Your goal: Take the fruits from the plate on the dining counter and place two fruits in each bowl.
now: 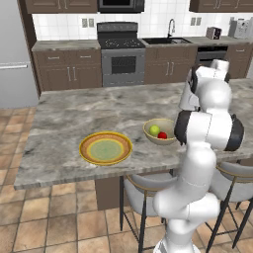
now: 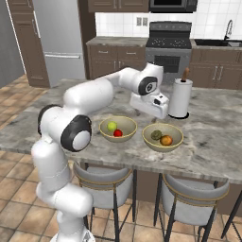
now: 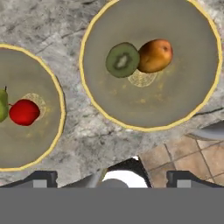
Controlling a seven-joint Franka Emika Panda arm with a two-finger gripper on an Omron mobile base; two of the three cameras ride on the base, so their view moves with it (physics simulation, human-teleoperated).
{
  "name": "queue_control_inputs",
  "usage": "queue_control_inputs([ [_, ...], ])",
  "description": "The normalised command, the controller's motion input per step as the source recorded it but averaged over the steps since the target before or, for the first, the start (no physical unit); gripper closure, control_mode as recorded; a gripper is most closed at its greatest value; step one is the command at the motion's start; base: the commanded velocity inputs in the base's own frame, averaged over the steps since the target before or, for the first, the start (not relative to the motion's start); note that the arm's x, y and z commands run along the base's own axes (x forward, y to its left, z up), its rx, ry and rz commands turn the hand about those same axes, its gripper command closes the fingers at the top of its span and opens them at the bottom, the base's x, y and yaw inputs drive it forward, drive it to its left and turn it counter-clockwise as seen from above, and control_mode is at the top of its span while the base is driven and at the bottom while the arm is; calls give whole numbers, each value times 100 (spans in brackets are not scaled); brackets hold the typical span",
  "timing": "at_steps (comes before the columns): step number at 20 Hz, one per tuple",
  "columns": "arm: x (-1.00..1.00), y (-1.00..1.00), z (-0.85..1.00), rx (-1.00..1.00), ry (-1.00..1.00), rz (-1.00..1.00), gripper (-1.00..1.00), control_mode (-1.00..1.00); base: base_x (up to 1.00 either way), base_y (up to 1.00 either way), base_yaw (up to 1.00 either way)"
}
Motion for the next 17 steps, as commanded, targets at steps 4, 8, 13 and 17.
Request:
queue_control_inputs([
  [4, -100, 89, 97, -16, -34, 20, -100, -100, 0, 0, 0],
  [8, -100, 81, 99, -11, -33, 19, -100, -100, 0, 0, 0],
  [13, -100, 69, 88, -4, -24, 17, -100, -100, 0, 0, 0],
  [17, -100, 59, 76, -4, -24, 15, -100, -100, 0, 0, 0],
])
